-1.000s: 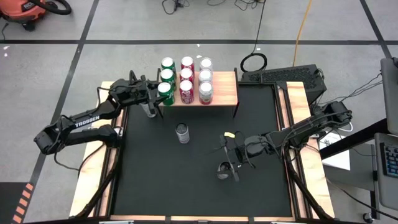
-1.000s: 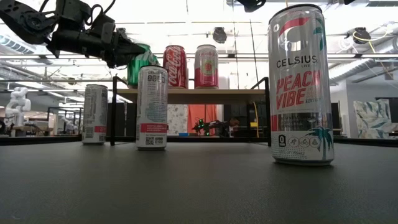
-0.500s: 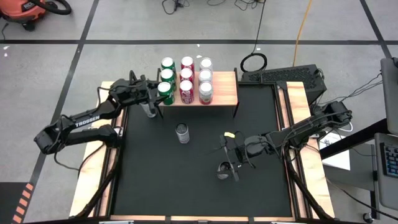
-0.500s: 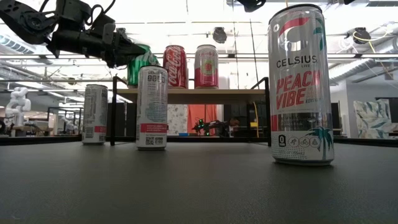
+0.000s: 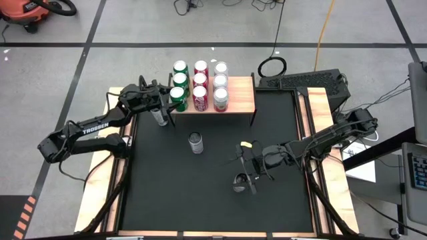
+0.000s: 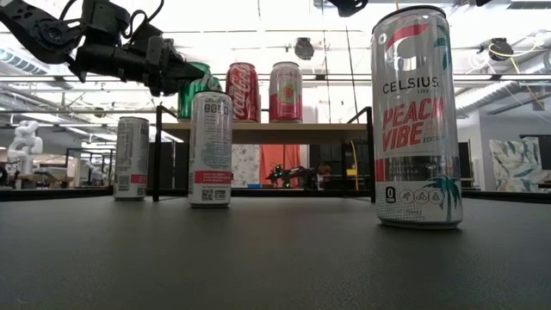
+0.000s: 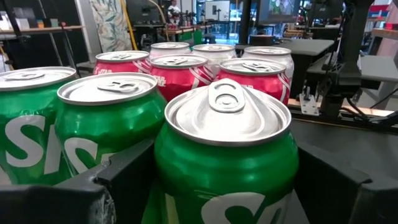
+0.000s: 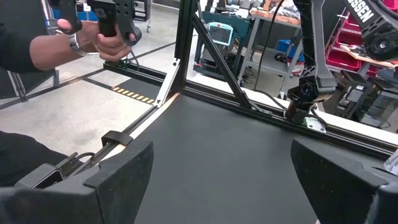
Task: Place canned beverage on shelf
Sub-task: Put the green soda can on the shelf aligned with the other green soda cans
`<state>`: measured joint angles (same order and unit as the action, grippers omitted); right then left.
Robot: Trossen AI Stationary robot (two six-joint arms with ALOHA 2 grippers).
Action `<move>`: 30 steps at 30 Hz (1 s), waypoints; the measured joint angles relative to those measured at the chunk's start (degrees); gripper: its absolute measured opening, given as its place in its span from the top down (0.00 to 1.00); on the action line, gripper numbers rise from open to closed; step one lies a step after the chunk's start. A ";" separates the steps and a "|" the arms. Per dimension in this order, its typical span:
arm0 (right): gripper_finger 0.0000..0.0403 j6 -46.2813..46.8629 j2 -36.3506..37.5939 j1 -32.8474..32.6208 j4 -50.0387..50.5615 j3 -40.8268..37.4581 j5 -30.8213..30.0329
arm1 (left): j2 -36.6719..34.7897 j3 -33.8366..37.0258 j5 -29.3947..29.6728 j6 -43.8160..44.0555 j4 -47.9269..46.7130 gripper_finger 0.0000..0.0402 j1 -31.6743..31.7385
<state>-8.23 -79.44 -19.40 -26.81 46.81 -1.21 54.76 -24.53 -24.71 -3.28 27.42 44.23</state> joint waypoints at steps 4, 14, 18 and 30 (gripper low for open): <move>0.11 0.00 0.00 0.00 0.00 0.00 0.00 | -0.02 0.02 -0.25 1.32 0.00 0.18 0.00; 0.11 0.01 0.00 0.00 0.02 0.00 0.00 | -1.38 0.13 -1.87 1.01 0.26 0.17 0.00; 0.11 0.02 0.00 0.00 0.02 0.00 0.00 | -3.77 0.13 -1.86 1.06 0.64 0.17 0.00; 0.11 0.21 0.00 0.02 0.04 0.00 0.00 | -11.63 0.13 5.34 1.50 0.20 0.17 -0.97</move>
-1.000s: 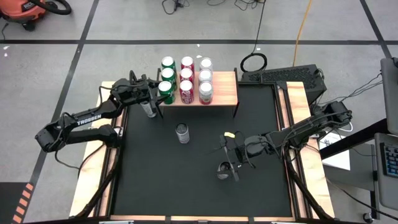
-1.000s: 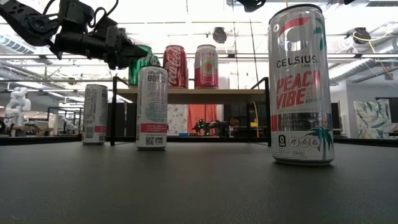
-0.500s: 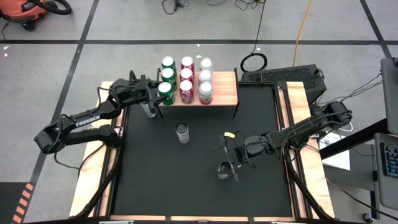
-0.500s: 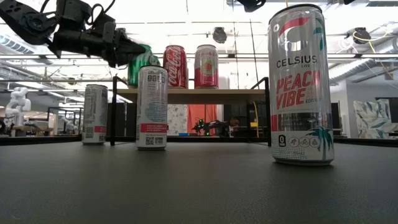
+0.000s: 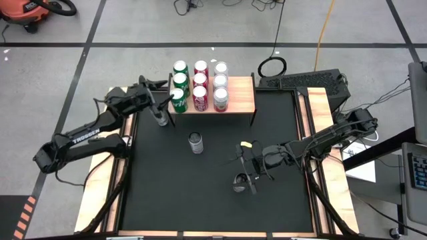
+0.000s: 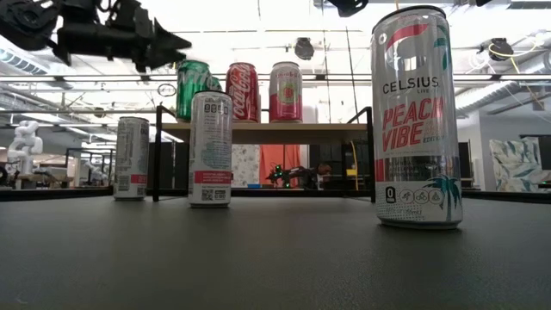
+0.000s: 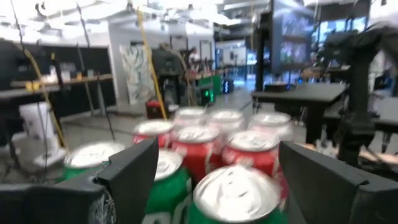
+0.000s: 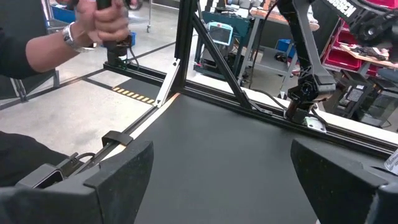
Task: Place canned beverage on shelf
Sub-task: Put the green soda can on the shelf aligned with the other green soda cans
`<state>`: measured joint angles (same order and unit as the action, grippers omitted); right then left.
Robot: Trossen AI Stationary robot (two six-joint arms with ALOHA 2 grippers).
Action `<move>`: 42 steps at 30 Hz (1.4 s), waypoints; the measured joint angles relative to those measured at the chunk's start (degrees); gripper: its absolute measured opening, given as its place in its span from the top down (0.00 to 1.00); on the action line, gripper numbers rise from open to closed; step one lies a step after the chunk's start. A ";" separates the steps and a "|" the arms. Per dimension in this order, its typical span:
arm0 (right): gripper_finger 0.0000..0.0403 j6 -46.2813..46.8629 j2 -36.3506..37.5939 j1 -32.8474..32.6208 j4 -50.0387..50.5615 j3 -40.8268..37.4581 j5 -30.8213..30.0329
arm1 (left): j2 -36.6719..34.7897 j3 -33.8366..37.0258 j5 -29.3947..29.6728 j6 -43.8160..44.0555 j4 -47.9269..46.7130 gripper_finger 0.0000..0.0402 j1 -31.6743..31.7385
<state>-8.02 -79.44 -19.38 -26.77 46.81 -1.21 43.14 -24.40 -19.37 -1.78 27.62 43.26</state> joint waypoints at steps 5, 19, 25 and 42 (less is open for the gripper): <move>0.11 0.23 0.00 0.00 0.00 0.00 0.00 | -5.73 0.00 4.13 -0.08 -1.58 0.17 -4.54; 0.11 0.25 0.00 0.00 -0.01 0.00 -0.15 | -9.30 0.09 27.52 -1.92 -22.78 0.17 -26.17; 0.11 1.53 0.00 0.00 -0.02 0.00 -0.20 | -9.44 0.09 34.99 -1.95 -24.48 0.17 -32.48; 0.11 1.38 0.01 0.33 -2.72 0.00 -0.50 | -9.40 3.74 41.43 2.97 -30.20 0.31 -37.02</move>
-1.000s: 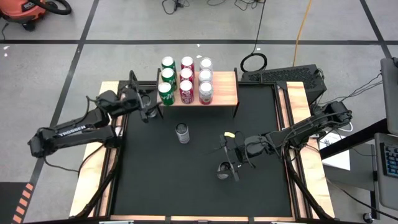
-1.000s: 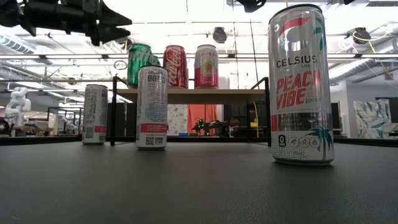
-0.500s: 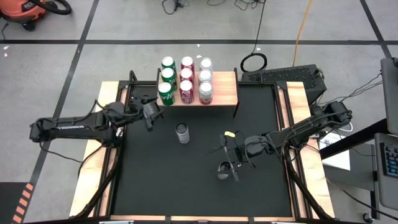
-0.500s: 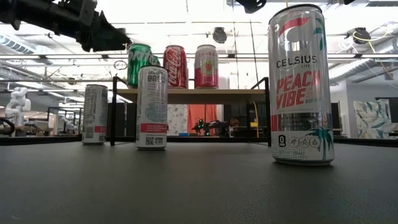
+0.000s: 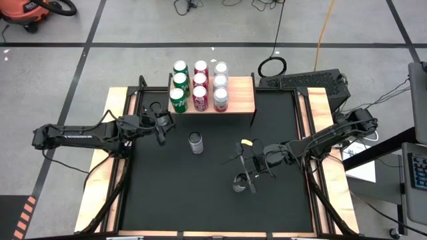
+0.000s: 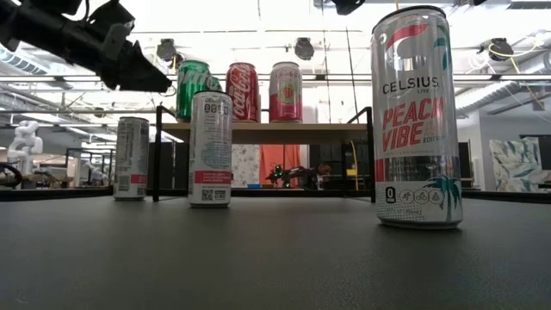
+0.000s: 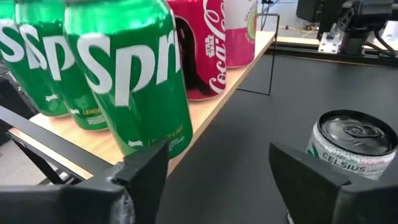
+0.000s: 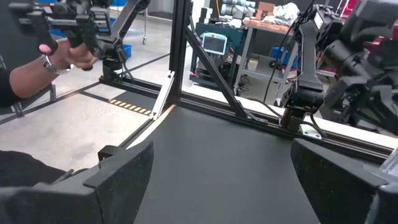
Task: Place canned beverage on shelf
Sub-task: Put the green soda can on the shelf aligned with the other green soda cans
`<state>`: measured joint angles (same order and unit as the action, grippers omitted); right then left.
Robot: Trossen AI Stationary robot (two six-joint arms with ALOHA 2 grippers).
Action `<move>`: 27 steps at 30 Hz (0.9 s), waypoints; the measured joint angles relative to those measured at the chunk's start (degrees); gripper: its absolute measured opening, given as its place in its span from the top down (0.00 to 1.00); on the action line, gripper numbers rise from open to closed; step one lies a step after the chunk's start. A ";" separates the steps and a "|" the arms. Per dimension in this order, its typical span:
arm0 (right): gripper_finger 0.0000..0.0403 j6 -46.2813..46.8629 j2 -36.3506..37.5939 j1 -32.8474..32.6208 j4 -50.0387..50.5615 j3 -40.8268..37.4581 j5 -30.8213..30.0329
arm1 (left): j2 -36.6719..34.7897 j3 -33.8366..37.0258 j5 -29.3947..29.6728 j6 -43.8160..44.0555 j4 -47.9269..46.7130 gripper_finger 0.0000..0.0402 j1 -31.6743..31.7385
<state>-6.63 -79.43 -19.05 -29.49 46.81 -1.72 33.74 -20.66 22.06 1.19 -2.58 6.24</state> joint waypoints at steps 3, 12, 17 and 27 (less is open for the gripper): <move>0.11 -0.02 0.00 0.00 -0.29 0.00 0.00 | 0.00 1.35 0.00 -0.02 2.68 0.37 0.02; 0.11 0.13 -0.01 0.00 -1.75 0.00 -1.41 | 0.00 1.72 2.73 -3.01 4.43 0.49 0.22; 0.11 0.09 0.00 0.00 -2.04 0.00 -1.63 | 0.25 1.72 1.71 -3.04 4.82 0.51 0.90; 0.11 -0.07 0.00 0.00 -2.03 0.00 -1.58 | 5.11 1.70 1.58 -5.98 11.59 0.51 1.31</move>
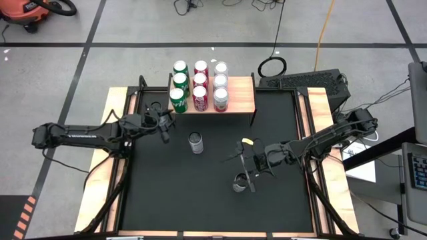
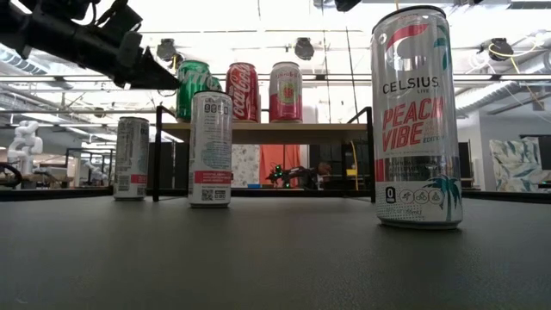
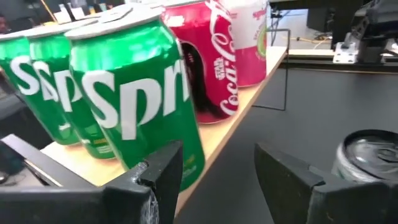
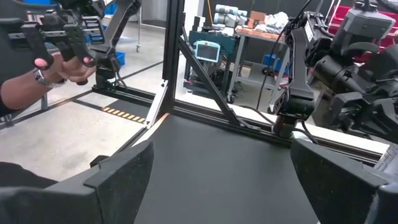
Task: Place canned beverage on shelf
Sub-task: Put the green soda can on the shelf aligned with the other green soda cans
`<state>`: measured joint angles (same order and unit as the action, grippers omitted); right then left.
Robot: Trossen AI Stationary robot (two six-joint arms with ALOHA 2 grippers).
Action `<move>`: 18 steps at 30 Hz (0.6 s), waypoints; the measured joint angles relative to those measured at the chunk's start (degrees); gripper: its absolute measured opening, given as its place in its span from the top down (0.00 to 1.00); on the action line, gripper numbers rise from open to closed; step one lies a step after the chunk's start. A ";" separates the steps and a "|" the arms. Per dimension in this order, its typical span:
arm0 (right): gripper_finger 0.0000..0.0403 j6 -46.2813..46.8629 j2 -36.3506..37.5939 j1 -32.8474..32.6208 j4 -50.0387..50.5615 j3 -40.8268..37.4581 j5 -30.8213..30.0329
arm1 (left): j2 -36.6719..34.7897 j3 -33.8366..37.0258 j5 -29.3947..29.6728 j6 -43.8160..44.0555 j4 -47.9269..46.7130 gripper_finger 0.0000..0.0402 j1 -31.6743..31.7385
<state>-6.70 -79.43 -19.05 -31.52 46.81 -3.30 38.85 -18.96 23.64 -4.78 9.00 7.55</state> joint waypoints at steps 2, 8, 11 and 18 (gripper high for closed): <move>0.11 0.00 -0.01 0.00 0.03 0.00 0.03 | 0.70 0.00 0.45 -0.34 0.58 0.51 0.57; 0.11 0.00 0.00 0.00 0.07 0.00 0.07 | 1.27 0.00 1.03 0.18 -1.59 0.51 1.53; 0.11 0.00 0.01 0.00 0.07 0.00 0.07 | 1.27 0.00 1.91 -0.10 -1.25 0.51 1.53; 0.11 -0.44 -0.01 0.00 0.06 0.00 0.10 | 1.52 0.00 1.93 -0.28 -0.73 0.51 3.78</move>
<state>-7.14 -79.44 -19.05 -31.46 46.81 -3.20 40.36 -18.96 25.57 -5.07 8.28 11.33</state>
